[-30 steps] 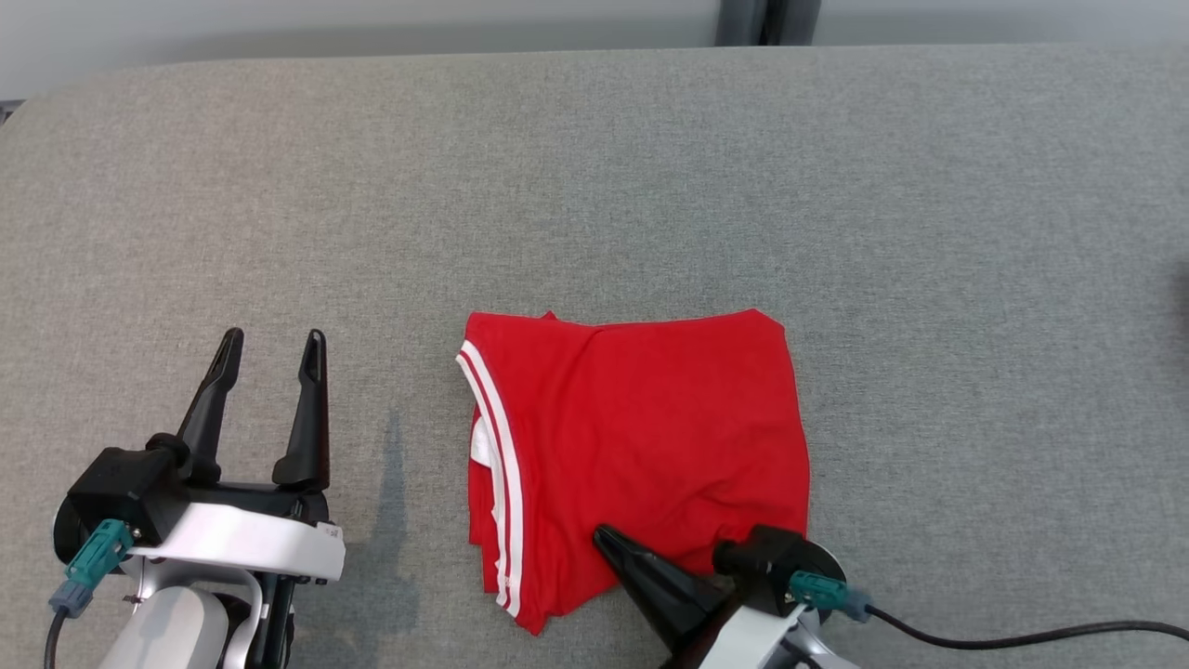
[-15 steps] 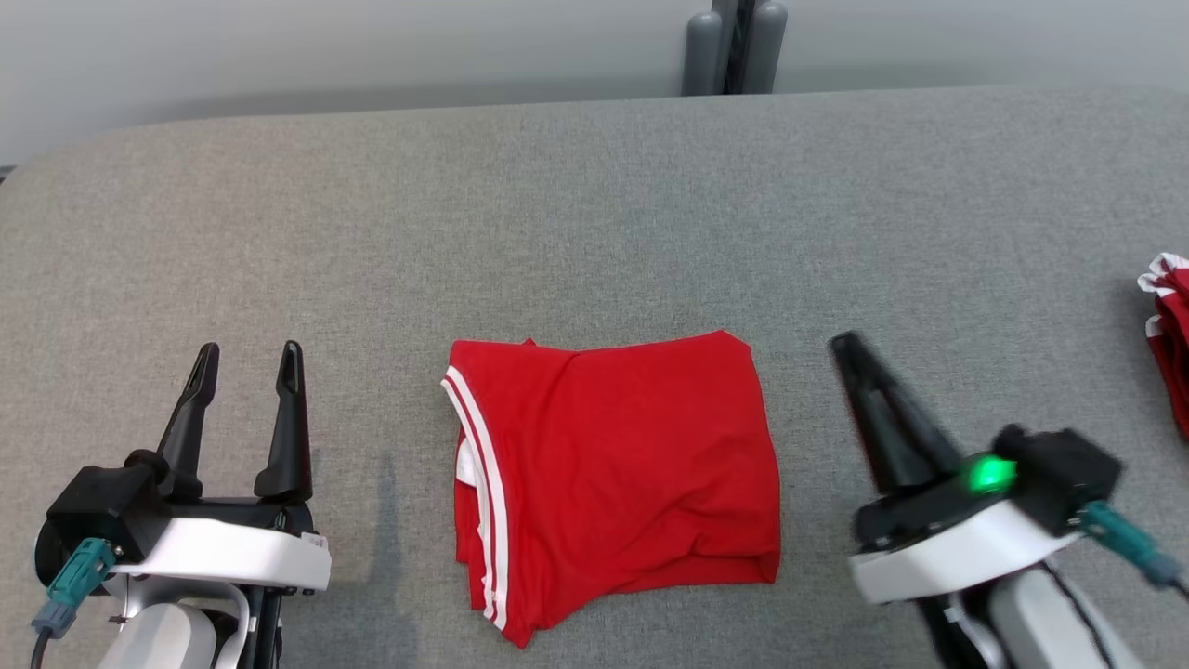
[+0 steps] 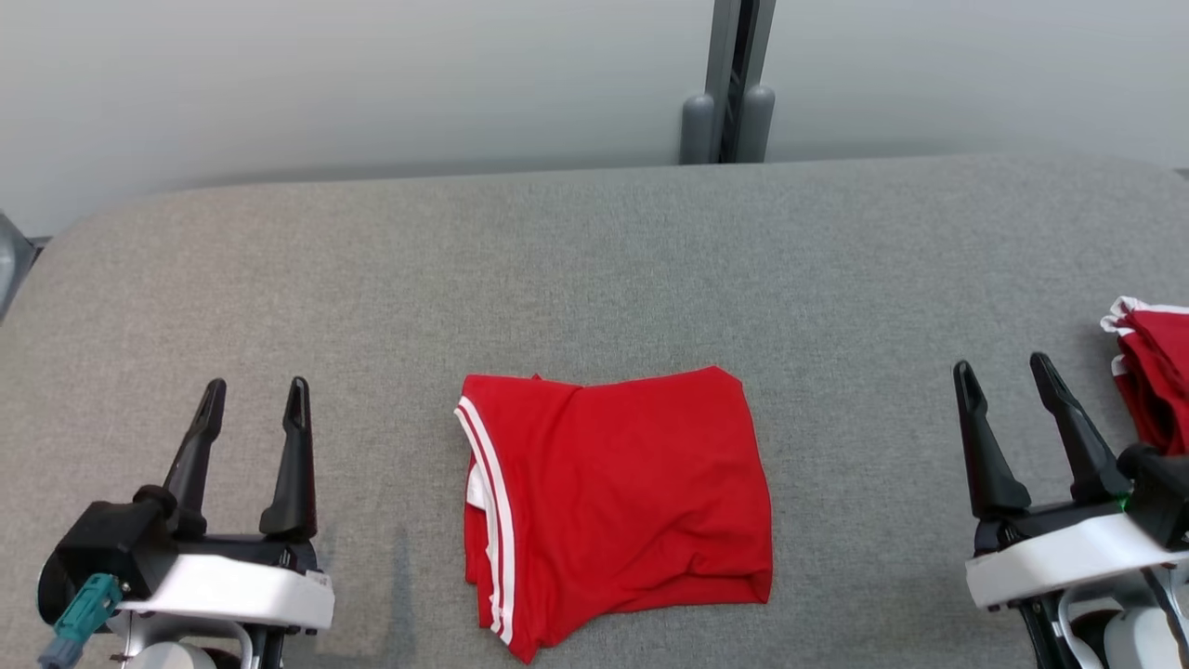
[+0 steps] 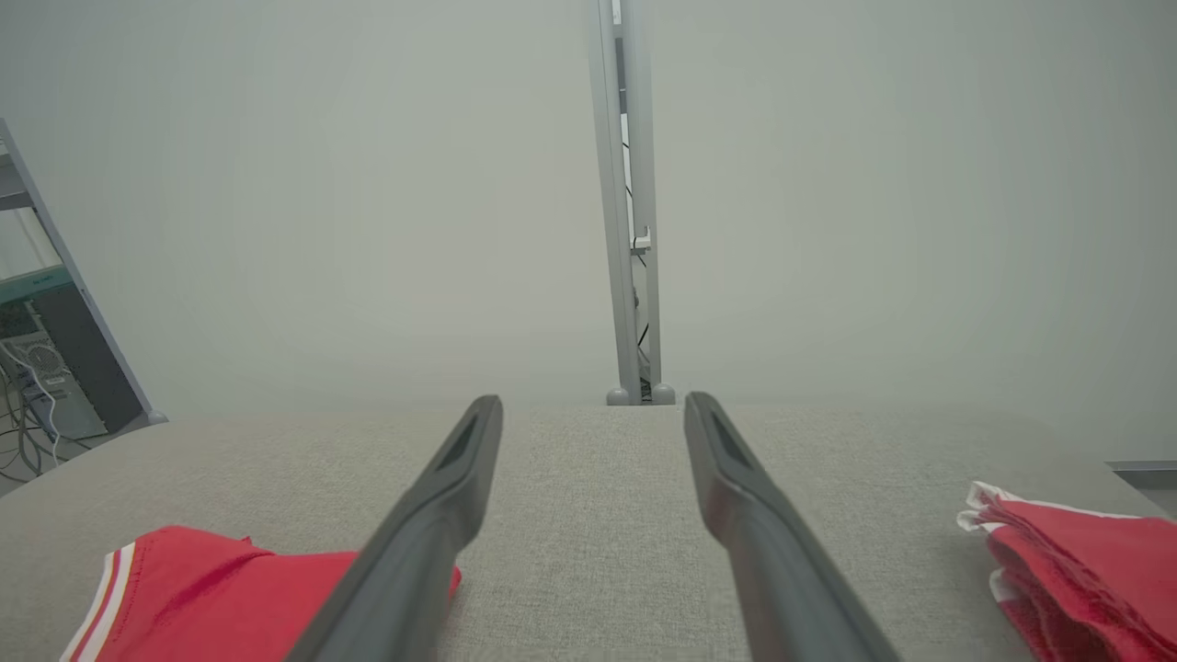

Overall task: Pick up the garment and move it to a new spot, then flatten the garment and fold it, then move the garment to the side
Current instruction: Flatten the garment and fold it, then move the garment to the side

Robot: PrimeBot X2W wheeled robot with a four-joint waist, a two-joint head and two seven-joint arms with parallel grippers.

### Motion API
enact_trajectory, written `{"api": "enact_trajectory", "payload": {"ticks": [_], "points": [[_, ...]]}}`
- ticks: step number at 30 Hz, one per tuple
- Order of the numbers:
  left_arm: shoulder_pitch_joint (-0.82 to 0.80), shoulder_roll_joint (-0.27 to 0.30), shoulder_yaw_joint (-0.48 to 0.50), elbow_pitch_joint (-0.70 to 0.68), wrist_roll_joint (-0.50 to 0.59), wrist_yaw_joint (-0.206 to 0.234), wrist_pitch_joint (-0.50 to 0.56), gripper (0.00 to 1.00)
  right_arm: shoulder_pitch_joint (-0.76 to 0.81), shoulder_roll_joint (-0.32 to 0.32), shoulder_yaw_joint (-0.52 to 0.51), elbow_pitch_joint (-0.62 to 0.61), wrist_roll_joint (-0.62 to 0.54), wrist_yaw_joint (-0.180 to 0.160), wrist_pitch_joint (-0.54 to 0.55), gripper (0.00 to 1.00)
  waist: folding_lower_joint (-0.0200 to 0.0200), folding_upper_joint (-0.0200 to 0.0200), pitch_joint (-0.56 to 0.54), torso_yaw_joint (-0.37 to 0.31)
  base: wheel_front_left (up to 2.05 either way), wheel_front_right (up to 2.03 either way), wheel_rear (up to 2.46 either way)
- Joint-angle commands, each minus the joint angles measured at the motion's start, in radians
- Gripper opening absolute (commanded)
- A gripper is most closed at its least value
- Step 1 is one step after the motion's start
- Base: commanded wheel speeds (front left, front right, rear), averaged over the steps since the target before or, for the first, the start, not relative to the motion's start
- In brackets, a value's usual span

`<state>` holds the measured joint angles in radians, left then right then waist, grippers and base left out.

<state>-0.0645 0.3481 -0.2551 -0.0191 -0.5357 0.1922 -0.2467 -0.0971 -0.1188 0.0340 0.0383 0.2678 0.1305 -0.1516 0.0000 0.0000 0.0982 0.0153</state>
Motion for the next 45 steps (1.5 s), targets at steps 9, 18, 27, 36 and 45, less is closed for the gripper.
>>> {"api": "enact_trajectory", "payload": {"ticks": [9,18,27,36,45], "points": [[0.065,0.028,-0.033,-0.001,0.027,0.006,0.018,1.0,0.093,0.013,-0.048,-0.022,-0.04,0.0,0.072,1.0,0.0,0.0,-0.097,0.002,0.0,0.0,0.0],[0.091,0.053,-0.045,0.006,0.057,0.033,0.034,1.0,0.139,0.022,-0.068,-0.049,-0.08,0.0,0.109,1.0,0.0,0.0,-0.125,-0.002,0.0,0.0,0.0],[0.103,0.062,-0.045,0.004,0.052,0.049,0.049,1.0,0.163,0.032,-0.077,-0.068,-0.099,0.0,0.12,1.0,0.0,0.0,-0.137,-0.005,0.0,0.0,0.0],[0.101,0.064,-0.042,0.001,0.043,0.057,0.057,1.0,0.153,0.037,-0.082,-0.07,-0.089,0.0,0.124,1.0,0.0,0.0,-0.137,-0.008,0.0,0.0,0.0],[0.097,0.065,-0.046,0.0,0.038,0.064,0.059,1.0,0.158,0.043,-0.087,-0.064,-0.082,0.0,0.121,1.0,0.0,0.0,-0.142,-0.007,0.0,0.0,0.0]]}}
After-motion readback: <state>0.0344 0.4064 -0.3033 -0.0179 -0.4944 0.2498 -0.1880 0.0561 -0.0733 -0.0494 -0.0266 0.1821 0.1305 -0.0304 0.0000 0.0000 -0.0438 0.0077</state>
